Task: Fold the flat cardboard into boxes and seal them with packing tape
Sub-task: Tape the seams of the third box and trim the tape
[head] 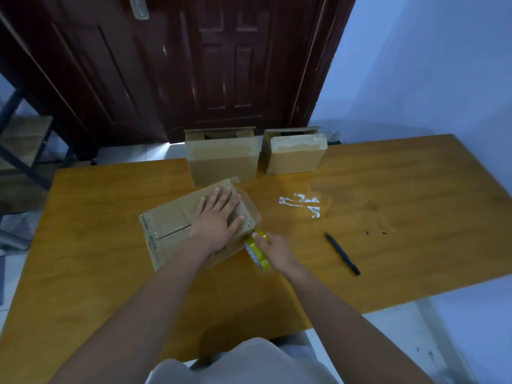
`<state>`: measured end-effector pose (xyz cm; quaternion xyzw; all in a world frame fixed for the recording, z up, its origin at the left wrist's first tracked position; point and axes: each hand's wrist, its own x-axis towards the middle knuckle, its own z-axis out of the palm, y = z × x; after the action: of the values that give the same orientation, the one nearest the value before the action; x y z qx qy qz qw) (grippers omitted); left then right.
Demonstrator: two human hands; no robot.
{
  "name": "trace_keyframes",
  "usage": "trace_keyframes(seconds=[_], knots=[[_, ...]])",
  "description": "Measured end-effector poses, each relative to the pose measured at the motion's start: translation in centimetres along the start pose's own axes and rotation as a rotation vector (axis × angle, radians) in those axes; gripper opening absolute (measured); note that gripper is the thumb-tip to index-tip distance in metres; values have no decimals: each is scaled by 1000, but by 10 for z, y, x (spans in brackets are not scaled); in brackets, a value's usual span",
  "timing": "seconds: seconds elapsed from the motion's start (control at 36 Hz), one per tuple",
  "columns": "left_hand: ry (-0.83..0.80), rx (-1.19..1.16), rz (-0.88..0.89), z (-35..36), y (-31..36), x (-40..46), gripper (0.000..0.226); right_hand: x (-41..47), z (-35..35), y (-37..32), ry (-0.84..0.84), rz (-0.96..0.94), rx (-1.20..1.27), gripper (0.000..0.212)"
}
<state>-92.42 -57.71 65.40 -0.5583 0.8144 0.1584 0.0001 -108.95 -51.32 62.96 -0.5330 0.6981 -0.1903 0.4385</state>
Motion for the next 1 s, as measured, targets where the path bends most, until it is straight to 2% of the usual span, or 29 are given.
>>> trace_keyframes(seconds=[0.17,0.22,0.28,0.33,0.42,0.5,0.64,0.75,0.86,1.0], knots=[[10,-11,3,-4,-1,0,58,-15,-8,13,-25,4,242,31],[8,-20,4,-4,-2,1,58,-20,-7,25,22,-40,340,40],[9,-21,2,-4,-3,1,57,-24,-5,35,114,-107,324,47],[9,-24,5,-4,-3,1,57,-27,-5,35,212,-164,293,37],[4,-36,2,-3,-4,1,56,-27,0,27,283,-224,281,39],[5,-45,2,-3,-4,2,56,-22,12,25,248,-235,278,40],[20,-53,2,-1,-5,2,57,-16,19,28,229,-110,342,35],[27,-51,18,0,-4,2,56,-16,18,43,156,-9,68,46],[16,-35,24,-1,-4,3,56,-10,24,44,116,87,-73,42],[5,-39,24,-3,-8,6,56,-16,29,47,67,43,77,40]])
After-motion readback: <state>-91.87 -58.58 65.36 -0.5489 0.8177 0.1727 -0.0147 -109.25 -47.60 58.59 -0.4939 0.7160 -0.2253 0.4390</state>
